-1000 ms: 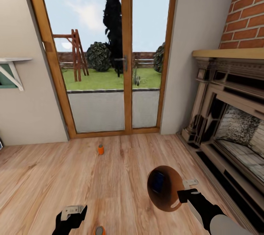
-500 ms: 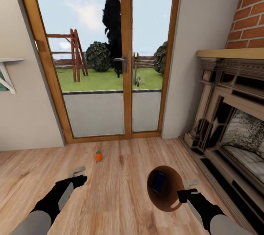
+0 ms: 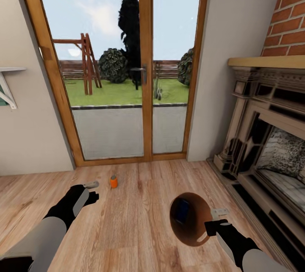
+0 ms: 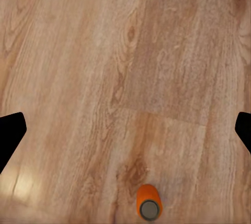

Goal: Put the three can of soda from the living room inside the tash can in the kitchen.

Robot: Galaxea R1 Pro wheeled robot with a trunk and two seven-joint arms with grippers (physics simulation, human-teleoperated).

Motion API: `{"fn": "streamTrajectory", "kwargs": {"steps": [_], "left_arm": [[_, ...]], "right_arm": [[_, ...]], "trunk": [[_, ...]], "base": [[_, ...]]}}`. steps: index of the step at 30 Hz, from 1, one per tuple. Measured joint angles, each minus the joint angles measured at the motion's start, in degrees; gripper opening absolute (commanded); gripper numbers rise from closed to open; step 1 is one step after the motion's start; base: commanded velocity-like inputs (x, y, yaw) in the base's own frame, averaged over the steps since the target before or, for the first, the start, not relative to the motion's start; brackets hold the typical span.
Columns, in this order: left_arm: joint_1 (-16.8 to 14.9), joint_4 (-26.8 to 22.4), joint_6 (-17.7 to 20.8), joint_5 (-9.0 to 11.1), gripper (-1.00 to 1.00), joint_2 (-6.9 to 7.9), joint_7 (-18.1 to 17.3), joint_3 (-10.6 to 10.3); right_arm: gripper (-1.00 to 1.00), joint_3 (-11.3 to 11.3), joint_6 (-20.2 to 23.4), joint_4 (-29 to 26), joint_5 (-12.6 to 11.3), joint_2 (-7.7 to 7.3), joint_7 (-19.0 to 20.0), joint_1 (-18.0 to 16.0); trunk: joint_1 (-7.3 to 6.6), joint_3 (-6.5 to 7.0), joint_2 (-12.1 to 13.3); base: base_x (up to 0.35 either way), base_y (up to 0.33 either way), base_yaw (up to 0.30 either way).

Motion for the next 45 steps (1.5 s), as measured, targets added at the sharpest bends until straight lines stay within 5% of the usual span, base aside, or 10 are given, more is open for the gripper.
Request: {"fn": "streamTrajectory", "kwargs": {"steps": [14,23,30,45], "left_arm": [[0.6,0.7,0.2,0.0,1.0,-0.22,0.3,0.1],[1.0,11.3,-6.8,-0.2,1.0,-0.54,0.3,-0.4],[3.0,14.2,-11.1,-0.2,1.0,-1.75,0.3,-4.6],[4.3,15.2,-12.0,-0.1,1.0,-4.38,0.0,-8.4]], "right_arm": [[-1.0,0.1,0.0,0.2,0.0,0.07,0.0,0.1],[-1.0,0.1,0.0,0.2,0.1,0.24,0.0,0.2],[-1.0,0.2,0.0,0.2,0.1,0.3,-0.1,0.2],[-1.0,0.2,0.0,0.2,0.1,0.33,-0.1,0.2]], "trunk": [[0.0,0.0,0.0],[0.0,0.0,0.0],[0.0,0.0,0.0],[0.0,0.0,0.0]], "base": [[0.0,0.0,0.0],[0.0,0.0,0.0],[0.0,0.0,0.0],[0.0,0.0,0.0]]}}
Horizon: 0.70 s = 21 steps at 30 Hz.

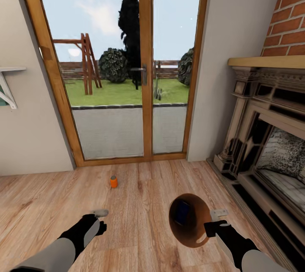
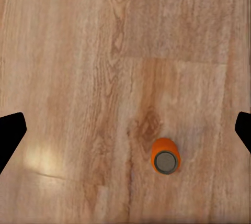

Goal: Put the three can of soda from the living room inside the tash can in the kitchen.

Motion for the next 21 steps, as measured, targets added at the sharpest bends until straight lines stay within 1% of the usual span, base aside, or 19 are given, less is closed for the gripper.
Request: {"fn": "streamTrajectory", "kwargs": {"steps": [3,8,21], "left_arm": [[0.0,0.0,0.0,0.0,1.0,-0.54,-0.1,-0.2],[0.1,0.1,0.0,0.0,1.0,-0.9,-0.2,-0.3],[0.8,0.1,-0.2,0.0,1.0,-0.97,-0.2,-0.4]], "right_arm": [[-1.0,0.0,0.0,0.0,0.0,0.0,0.0,0.0],[-1.0,0.0,0.0,0.0,0.0,0.0,0.0,0.0],[-1.0,0.0,0.0,0.0,0.0,0.0,0.0,0.0]], "trunk": [[0.0,0.0,0.0],[1.09,-0.89,-2.0],[3.95,-3.23,-7.2]], "base": [[0.0,0.0,0.0],[0.0,0.0,0.0],[0.0,0.0,0.0]]}}
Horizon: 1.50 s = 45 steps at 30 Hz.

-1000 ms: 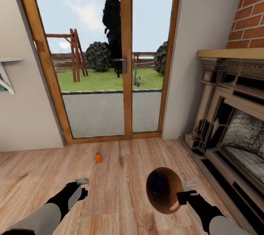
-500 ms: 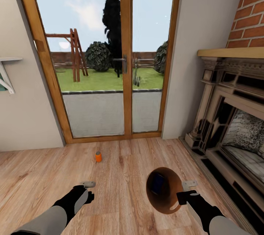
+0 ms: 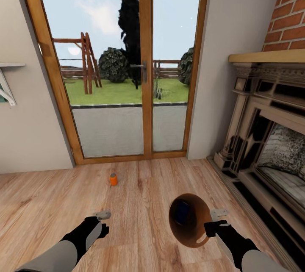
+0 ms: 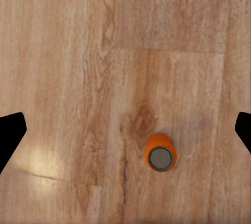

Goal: Put the three can of soda from the living room inside the tash can in the kitchen.

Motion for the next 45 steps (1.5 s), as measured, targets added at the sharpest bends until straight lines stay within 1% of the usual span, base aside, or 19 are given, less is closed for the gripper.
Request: {"fn": "streamTrajectory", "kwargs": {"steps": [6,8,10,12,13,15,16,18,20,21,22,23,24,26,31,39,41,43,45], "left_arm": [[0.1,0.0,-0.5,0.0,1.0,-0.17,0.0,0.0],[0.1,0.0,-0.5,0.0,1.0,-1.04,0.3,0.0],[0.1,0.0,-0.5,-0.1,1.0,-1.46,0.4,-0.1],[0.1,0.0,-0.5,-0.1,1.0,-1.98,0.5,-0.2],[0.1,0.0,-0.6,-0.1,1.0,-2.42,0.5,-0.3],[0.1,0.0,-0.5,-0.1,1.0,-2.65,0.5,-0.4],[0.1,0.0,-0.6,-0.1,1.0,-2.74,0.5,-0.4],[0.1,0.0,-0.6,-0.1,1.0,-2.79,0.6,-0.4],[0.1,0.1,-0.6,-0.1,1.0,-2.85,0.6,-0.4],[0.1,0.0,-0.6,-0.1,1.0,-2.87,0.6,-0.4],[0.1,0.0,-0.6,-0.1,1.0,-2.88,0.5,-0.4],[0.1,0.1,-0.6,-0.1,1.0,-2.89,0.5,-0.4],[0.1,0.3,-0.6,-0.1,1.0,-2.89,0.5,-0.4],[0.1,0.9,-0.7,0.0,1.0,-2.89,0.5,-0.4],[0.1,1.5,-1.0,0.0,1.0,-2.89,0.5,-0.4],[0.1,1.6,-1.1,0.0,1.0,-2.89,0.6,-0.4],[0.1,1.6,-1.1,0.0,1.0,-2.89,0.6,-0.4],[0.1,1.6,-1.5,0.0,1.0,-2.89,0.6,-0.4],[0.1,1.7,-1.9,0.0,1.0,-2.89,0.6,-0.4]], "right_arm": [[-1.0,-0.2,0.1,-0.2,0.0,-0.03,0.2,0.0],[-1.0,-0.3,0.6,-0.8,0.0,-0.02,0.1,-0.1],[-1.0,-0.3,1.2,-0.9,0.1,0.0,0.1,-0.2],[-1.0,-0.2,5.3,-1.4,0.1,-0.01,0.2,-0.9],[-1.0,-0.2,11.8,-2.3,-0.3,-0.06,0.4,-2.5],[-1.0,-0.3,16.1,-2.4,0.7,-0.12,0.5,-4.6],[-1.0,-0.3,18.8,-2.9,0.4,-0.06,0.5,-5.8],[-1.0,-0.4,20.8,-4.9,0.0,0.0,0.5,-7.2],[-1.0,-0.7,22.8,-6.6,0.4,0.1,0.5,-8.9],[-1.0,-0.4,24.4,-6.6,0.9,0.51,0.4,-10.0],[-1.0,-0.4,25.1,-6.6,0.2,0.82,0.3,-10.6],[-1.0,-0.5,25.6,-6.8,-0.6,1.05,0.2,-11.1],[-1.0,-0.5,25.9,-6.9,-0.6,1.2,0.1,-11.5],[-1.0,-0.4,26.3,-6.2,0.5,1.42,0.0,-12.5],[-1.0,-0.4,26.6,-6.6,0.1,1.7,-0.5,-15.0],[-1.0,-0.4,29.4,-6.6,0.7,1.75,-0.8,-16.6],[-1.0,-0.5,29.8,-6.5,0.1,1.76,-1.6,-17.4],[-1.0,-0.5,29.9,-6.5,1.0,1.75,-2.5,-18.0],[-1.0,-0.4,29.9,-6.3,0.7,1.75,-3.1,-18.4]], "trunk": [[1.32,-1.08,-2.4],[1.76,-1.43,-3.2],[2.2,-1.79,-4.0],[2.64,-2.15,-4.8],[2.86,-2.33,-5.2],[3.29,-2.69,-6.0],[3.51,-2.87,-6.4],[3.95,-3.23,-7.2],[4.39,-3.57,-8.0],[4.61,-3.76,-8.4],[4.83,-3.95,-8.8],[5.05,-4.12,-9.2],[5.27,-4.3,-9.6],[5.71,-4.67,-10.4],[6.81,-5.57,-12.4],[8.57,-7.0,-15.6],[9.01,-7.36,-16.4],[9.44,-7.71,-17.2],[9.89,-8.08,-18.0]], "base": [[0.0,0.0,0.0],[0.0,0.0,0.0],[0.0,0.0,0.0],[0.0,0.0,0.0],[0.0,0.0,0.0],[0.0,0.0,0.0],[0.0,0.0,0.0],[0.0,0.0,0.0],[0.0,0.0,0.0],[0.0,0.0,0.0],[0.0,0.0,0.0],[0.0,0.0,0.0],[0.0,0.0,0.0],[0.0,0.0,0.0],[0.0,0.0,0.0],[0.0,0.0,0.0],[0.0,0.0,0.0],[0.0,0.0,0.0],[0.0,0.0,0.0]]}}
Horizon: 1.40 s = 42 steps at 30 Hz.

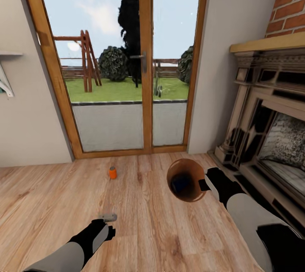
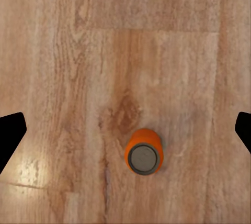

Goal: Put the three can of soda from the living room inside the tash can in the kitchen.

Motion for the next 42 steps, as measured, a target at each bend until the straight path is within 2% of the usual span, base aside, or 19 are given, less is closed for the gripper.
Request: {"fn": "streamTrajectory", "kwargs": {"steps": [3,17,42], "left_arm": [[0.0,0.0,-0.2,0.0,1.0,-0.02,0.0,0.0],[0.1,2.2,-1.2,0.0,1.0,-0.43,0.0,-0.1],[0.4,2.9,-1.5,0.0,1.0,-1.48,0.0,-0.1]], "right_arm": [[-1.0,0.0,-0.1,0.2,-0.9,0.01,-0.3,-0.2],[-1.0,0.1,0.0,0.3,-0.6,0.01,-0.5,-0.4],[-1.0,0.2,0.0,0.8,-0.6,0.0,-0.5,-0.4]], "trunk": [[0.66,-0.54,-1.2],[3.73,-3.05,-6.8],[9.23,-7.54,-16.8]], "base": [[0.0,0.0,0.0],[0.0,0.0,0.0],[0.0,0.0,0.0]]}}
